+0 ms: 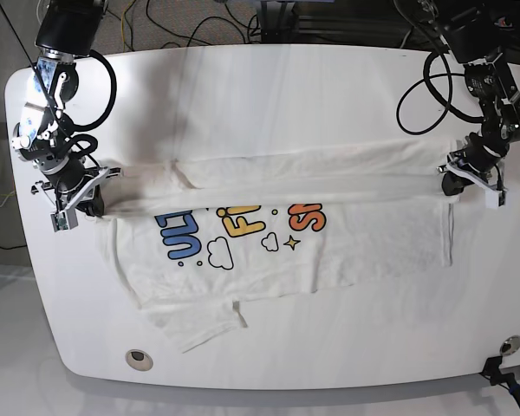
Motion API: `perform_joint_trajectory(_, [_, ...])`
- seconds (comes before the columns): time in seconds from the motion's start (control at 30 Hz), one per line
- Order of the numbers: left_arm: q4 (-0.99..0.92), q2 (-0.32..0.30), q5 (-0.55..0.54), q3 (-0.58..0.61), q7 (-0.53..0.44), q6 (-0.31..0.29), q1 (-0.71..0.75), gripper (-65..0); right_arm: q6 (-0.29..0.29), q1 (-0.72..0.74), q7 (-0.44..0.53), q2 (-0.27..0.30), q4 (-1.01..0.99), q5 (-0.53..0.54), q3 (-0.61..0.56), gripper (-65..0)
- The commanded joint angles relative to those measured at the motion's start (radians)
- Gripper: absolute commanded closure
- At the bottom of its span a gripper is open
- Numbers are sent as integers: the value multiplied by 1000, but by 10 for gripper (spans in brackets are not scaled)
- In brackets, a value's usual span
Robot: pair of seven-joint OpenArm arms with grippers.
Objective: Fold the T-shirt properly
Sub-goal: 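Open both grippers and release the folded shoulder edge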
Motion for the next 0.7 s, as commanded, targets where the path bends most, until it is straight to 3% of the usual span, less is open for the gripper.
perform_joint_trajectory(0.0, [14, -15, -8, -2, -25, 6, -11, 0, -5, 18, 24, 21, 10, 9, 9, 0])
perform_joint_trajectory(0.07, [18, -16, -4, -4, -31, 22, -10, -13, -4, 23, 17, 17, -3, 7, 10, -97])
perform_joint_trajectory(0.13, [22, -16, -7, 0, -37, 33, -11, -97, -4, 19, 15, 17, -10, 6, 9, -201])
perform_joint_trajectory(0.2, [22, -17, -14, -2, -32, 28, -13, -151, -5, 18, 17, 19, -12, 7, 4, -250])
perform_joint_trajectory(0.4, [41, -18, -36, -10, -18, 34, 4, -182, -6, -10, 20, 28, 28, 13, 15, -258])
perform_joint_trajectory(0.67, [126, -14, -67, -59, 20, 32, 105, -193, -33, -157, 32, 37, 196, 103, 80, -236])
